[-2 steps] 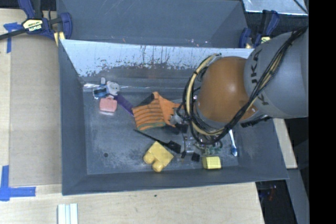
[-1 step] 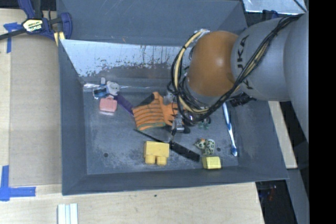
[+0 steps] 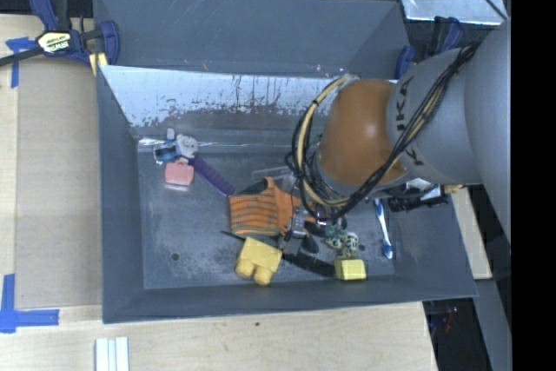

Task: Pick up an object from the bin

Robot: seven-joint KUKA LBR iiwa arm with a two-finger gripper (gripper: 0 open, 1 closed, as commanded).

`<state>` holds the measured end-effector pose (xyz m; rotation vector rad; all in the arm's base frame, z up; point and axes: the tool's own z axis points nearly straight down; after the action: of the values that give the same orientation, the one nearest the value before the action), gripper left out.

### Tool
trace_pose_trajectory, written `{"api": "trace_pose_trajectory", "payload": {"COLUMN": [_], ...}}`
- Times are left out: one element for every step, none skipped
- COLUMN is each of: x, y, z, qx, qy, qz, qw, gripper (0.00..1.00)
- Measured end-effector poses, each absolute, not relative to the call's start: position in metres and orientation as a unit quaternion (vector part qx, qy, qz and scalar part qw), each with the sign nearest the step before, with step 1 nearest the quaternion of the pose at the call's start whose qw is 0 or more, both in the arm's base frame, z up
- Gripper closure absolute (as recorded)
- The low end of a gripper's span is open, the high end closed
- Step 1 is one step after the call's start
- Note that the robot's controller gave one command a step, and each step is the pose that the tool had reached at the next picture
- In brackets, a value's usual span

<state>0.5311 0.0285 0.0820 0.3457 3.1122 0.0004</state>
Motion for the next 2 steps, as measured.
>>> {"api": "trace_pose_trajectory", "payload": {"x": [0.6089, 0.6088], "y": [0.0358, 0.0358], "z": [0.0732, 0.0732], "qx": [-0.027, -0.027], "qy": [1.0, 1.0], "qz": [0.001, 0.001], "qw": [0.016, 0.016], "gripper": [1.0, 1.0]}}
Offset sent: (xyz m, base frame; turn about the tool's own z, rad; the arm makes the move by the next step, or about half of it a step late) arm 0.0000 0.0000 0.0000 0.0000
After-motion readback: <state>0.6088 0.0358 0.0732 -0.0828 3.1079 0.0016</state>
